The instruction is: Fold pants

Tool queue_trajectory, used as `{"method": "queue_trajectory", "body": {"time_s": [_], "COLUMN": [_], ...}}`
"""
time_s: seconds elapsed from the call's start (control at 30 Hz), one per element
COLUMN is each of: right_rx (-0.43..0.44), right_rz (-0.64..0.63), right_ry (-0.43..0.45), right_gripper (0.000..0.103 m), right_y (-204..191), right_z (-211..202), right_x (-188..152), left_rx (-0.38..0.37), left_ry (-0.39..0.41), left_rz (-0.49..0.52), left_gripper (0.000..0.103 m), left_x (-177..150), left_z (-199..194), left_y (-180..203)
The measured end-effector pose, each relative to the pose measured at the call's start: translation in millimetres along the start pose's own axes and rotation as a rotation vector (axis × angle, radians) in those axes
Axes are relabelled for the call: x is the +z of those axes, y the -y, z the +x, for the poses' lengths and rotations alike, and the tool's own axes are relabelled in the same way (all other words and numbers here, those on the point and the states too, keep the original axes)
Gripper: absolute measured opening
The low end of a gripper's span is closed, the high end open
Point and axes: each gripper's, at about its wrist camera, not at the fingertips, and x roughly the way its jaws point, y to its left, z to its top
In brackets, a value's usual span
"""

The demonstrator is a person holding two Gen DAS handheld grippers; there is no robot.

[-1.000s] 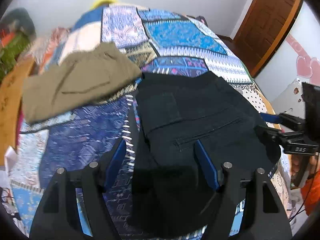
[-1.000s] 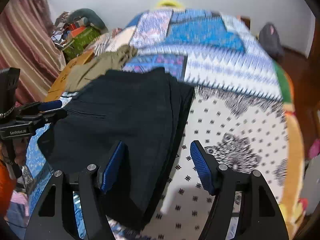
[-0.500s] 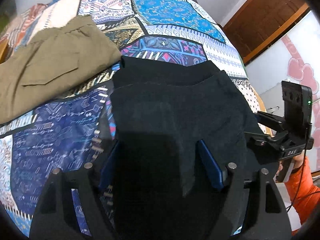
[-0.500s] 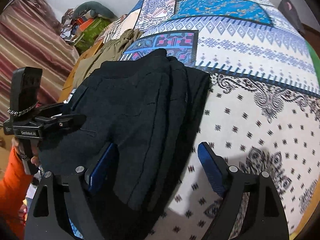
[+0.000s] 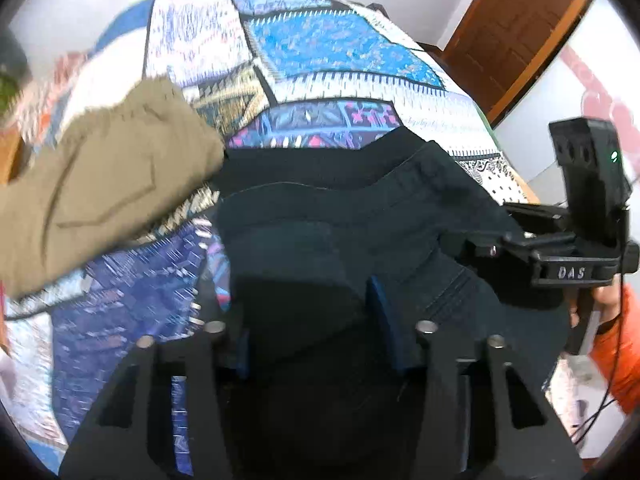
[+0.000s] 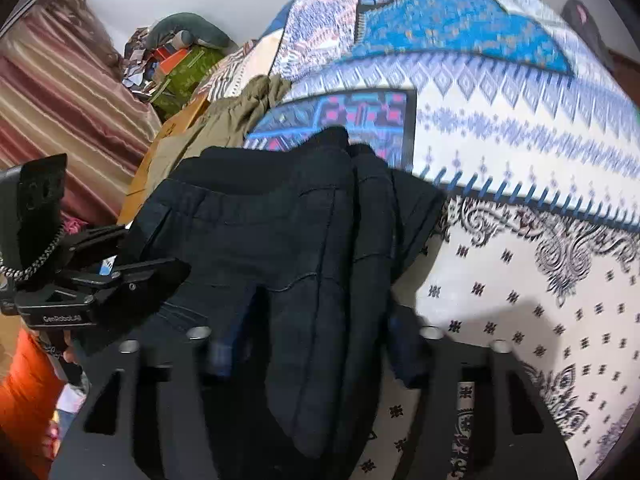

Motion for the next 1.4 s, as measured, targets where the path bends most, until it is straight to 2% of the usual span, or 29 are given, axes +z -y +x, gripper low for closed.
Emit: {"method": "queue_trajectory", "body": {"time_s": [0.07,0.17,0.3,0.47,0.63,0.87,1.03,1.27,1.4], "right_rx": [-0.003,-0.007,-0.043,-0.041,-0.057,-0.042,-0.036,-0.025,-0.023], "right_rz": [-0.006,-0.033,-0.080,-0.102,-0.176,-0.254,-0.311,-0.386,-0.408], "right_ry": [0.017,0.050,0.103,0.159,0.220,0.281,0.304,0.321,0.310], "right_gripper": [0.030,0.026,0.024,0.024,0.024,0.024,0.024,0.023,0.023], "right_y": [-2,-12,-28,-44,-80,-126,-157,-195,-207], "right_z": [-4,-15,-31,-56,-74,-74,-59,-27,5], "right_x": [3,5,4,10,23,51,78,127,154], "left_rx": [-0.007,-0.021,0.017,0.022,0.047,0.091,0.138,0.176,0.178], "left_ry": [0.024,0.066,0.137,0.220,0.300,0.397,0.443,0.457,0.450], "left_rz": [0.007,0.022,0.069,0.066,0.049,0.020,-0.008,-0.052,-0.092], "left_gripper": [0.036,0.029,0.026,0.026,0.026,0.026,0.026,0.026,0.026], "left_x": [1,3,3,1,1,1,7,32,47], "left_z": [-9,-24,-49,-84,-121,-169,-193,-200,-189], "left_y": [1,8,23,24,13,-22,-60,-128,-173]}}
